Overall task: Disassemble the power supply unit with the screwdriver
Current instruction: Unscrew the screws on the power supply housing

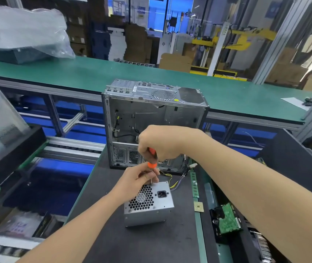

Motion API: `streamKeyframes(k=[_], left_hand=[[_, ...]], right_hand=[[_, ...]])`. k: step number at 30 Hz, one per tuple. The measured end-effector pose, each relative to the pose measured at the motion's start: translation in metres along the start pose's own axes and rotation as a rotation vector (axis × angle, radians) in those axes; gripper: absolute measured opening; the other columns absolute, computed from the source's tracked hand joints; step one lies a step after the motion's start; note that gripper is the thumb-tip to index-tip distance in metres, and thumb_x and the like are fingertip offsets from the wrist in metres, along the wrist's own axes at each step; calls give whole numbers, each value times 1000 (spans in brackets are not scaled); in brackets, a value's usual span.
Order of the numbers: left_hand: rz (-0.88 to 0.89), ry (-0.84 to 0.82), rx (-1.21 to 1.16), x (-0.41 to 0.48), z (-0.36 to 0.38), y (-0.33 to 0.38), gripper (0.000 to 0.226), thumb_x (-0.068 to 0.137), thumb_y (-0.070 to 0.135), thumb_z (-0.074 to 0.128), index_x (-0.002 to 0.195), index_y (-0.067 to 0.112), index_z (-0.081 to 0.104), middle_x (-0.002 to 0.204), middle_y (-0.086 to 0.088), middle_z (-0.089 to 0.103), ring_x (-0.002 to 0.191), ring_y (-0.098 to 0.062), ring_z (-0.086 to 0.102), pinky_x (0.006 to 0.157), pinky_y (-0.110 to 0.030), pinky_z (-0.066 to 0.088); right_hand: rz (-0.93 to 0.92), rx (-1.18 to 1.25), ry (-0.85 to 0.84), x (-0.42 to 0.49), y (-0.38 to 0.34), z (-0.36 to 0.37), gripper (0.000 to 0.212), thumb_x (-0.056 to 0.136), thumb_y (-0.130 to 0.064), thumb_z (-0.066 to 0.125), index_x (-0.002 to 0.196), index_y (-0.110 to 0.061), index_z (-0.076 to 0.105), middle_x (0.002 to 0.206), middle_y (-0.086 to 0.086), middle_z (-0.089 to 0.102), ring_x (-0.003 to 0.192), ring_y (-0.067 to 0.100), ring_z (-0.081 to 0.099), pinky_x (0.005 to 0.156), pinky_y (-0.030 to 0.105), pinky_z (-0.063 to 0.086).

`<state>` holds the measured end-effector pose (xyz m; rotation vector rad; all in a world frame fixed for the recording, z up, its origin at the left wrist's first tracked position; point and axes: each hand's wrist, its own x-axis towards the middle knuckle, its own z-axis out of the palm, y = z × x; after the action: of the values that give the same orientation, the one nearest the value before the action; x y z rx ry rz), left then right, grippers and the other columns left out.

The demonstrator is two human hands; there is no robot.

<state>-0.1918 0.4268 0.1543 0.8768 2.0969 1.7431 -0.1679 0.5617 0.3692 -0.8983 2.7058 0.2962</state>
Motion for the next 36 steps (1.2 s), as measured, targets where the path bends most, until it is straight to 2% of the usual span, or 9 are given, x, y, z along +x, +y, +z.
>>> streamKeyframes(k=[4,7,10,12,17,21,28,32,36], left_hand=[[-3,-11,4,1,0,0,27,107,12,55,102,32,73,96,-3,79,99,-24,77,89,-36,63],[-4,1,-14,1,1,-1,28,106,8,55,100,29,73,94,-5,78,97,-25,77,88,-37,64],[-6,9,4,3,1,-2,28,106,8,58,99,29,75,92,-4,79,94,-25,77,88,-39,64],[1,17,11,3,2,-2,29,105,6,59,97,29,76,90,-3,79,92,-25,77,87,-38,64],[-11,19,-32,7,-3,2,31,98,1,69,92,29,80,93,-4,80,92,-25,78,88,-39,64],[-13,-48,-35,9,-12,4,24,99,4,70,102,25,81,96,-5,81,96,-24,78,92,-35,62],[-35,-108,-34,8,-11,1,34,103,0,61,97,27,79,100,-6,80,100,-23,77,93,-38,63],[-38,-78,-54,8,-8,-3,34,102,-1,60,92,26,79,98,-7,79,99,-25,77,90,-39,63],[-37,-56,-64,9,-7,-7,34,100,-2,61,92,26,79,98,-7,79,98,-24,78,87,-35,63]], right_hand=[[-44,-15,3,2,2,5,22,76,3,66,76,-18,76,87,0,70,85,18,64,74,34,55],[-13,40,26,-1,1,4,7,81,-16,69,88,-19,71,89,-3,67,90,19,61,75,40,56],[307,36,224,2,-2,14,47,89,-64,59,79,-18,59,78,-1,53,71,23,54,56,35,45],[517,71,286,6,-5,20,65,94,-75,45,67,-16,49,69,1,50,57,20,50,49,28,34],[433,164,193,8,-5,19,39,96,-40,64,71,-13,48,66,2,54,46,17,53,43,24,36],[203,136,148,5,-1,12,10,81,-22,75,86,-16,69,81,-4,66,76,20,64,60,32,54],[16,129,51,3,3,5,31,71,7,60,80,-19,74,87,-5,71,82,14,64,68,32,54],[76,129,91,3,-1,5,12,83,-33,73,83,-23,67,82,-9,64,83,14,61,70,35,55],[482,10,285,11,-8,18,58,95,-69,50,67,-19,39,71,0,43,58,21,47,48,29,32]])
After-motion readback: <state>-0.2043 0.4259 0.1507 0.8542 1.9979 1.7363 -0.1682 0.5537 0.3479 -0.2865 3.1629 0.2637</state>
